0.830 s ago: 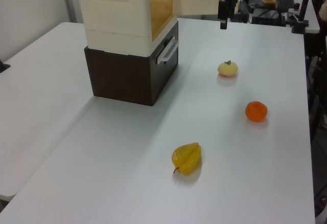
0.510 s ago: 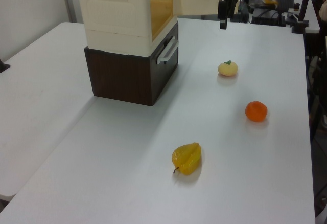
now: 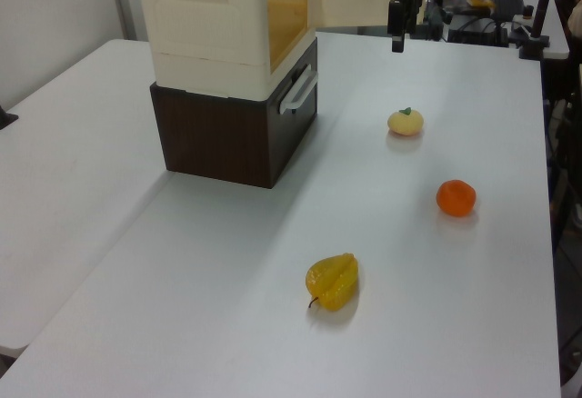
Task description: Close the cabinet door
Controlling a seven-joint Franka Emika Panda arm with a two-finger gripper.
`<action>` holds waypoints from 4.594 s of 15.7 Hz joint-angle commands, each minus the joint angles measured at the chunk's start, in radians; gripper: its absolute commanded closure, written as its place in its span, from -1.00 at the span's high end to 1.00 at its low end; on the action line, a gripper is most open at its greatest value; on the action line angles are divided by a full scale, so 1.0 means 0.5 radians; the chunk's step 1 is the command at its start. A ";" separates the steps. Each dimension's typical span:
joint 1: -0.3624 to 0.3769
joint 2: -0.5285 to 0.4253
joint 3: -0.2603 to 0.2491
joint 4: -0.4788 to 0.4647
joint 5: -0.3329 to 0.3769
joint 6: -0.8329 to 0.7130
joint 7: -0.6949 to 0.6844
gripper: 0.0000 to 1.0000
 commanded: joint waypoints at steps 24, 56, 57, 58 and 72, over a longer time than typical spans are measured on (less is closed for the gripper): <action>-0.102 -0.047 -0.048 0.455 -0.015 0.235 -0.064 -1.00; -0.127 0.097 -0.073 0.311 0.350 0.874 0.301 -1.00; -0.121 0.094 -0.076 0.311 0.353 0.871 0.301 -1.00; -0.115 0.094 -0.073 0.314 0.359 0.871 0.301 -1.00; 0.097 0.054 -0.064 0.163 -0.036 0.344 0.158 -1.00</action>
